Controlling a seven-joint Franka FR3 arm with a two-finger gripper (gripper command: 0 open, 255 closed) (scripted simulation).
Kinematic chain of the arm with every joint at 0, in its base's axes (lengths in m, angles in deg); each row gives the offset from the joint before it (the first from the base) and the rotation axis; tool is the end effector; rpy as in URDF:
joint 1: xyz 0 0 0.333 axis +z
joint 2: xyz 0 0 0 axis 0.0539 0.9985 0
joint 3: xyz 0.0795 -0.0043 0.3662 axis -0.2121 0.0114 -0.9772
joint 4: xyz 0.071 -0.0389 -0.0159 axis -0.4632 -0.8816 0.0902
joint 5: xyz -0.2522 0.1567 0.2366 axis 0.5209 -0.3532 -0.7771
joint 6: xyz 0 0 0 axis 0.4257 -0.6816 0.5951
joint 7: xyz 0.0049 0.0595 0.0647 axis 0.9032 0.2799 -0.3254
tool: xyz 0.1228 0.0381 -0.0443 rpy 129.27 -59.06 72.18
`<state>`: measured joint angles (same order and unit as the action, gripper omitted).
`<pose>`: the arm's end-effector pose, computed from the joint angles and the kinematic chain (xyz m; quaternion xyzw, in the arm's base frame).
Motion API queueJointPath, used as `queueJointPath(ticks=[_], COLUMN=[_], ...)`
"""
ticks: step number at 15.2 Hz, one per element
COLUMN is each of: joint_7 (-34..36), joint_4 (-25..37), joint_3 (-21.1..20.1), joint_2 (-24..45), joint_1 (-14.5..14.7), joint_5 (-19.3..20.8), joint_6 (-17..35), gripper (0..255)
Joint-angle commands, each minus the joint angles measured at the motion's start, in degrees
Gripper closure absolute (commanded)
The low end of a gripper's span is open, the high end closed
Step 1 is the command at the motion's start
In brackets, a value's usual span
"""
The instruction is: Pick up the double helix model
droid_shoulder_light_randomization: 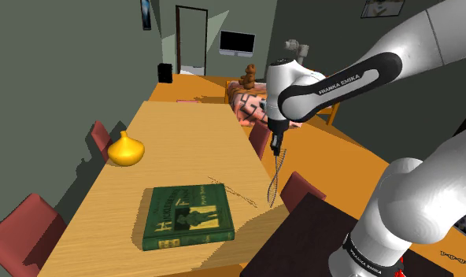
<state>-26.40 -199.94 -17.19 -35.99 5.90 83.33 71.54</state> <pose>0.3512 -0.0555 0.4156 0.9779 0.1695 -0.0458 0.1137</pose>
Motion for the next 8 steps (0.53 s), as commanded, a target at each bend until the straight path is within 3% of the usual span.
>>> queueJointPath(ticks=[1, 8], joint_7=[-0.4, -1.5], joint_4=[0.9, 3.4], joint_3=[-0.2, -0.5], joint_2=[-1.0, -3.0], joint_1=[0.2, 0.4], joint_5=[-0.4, -1.2], joint_6=[-1.8, -6.2], gripper=[255, 255])
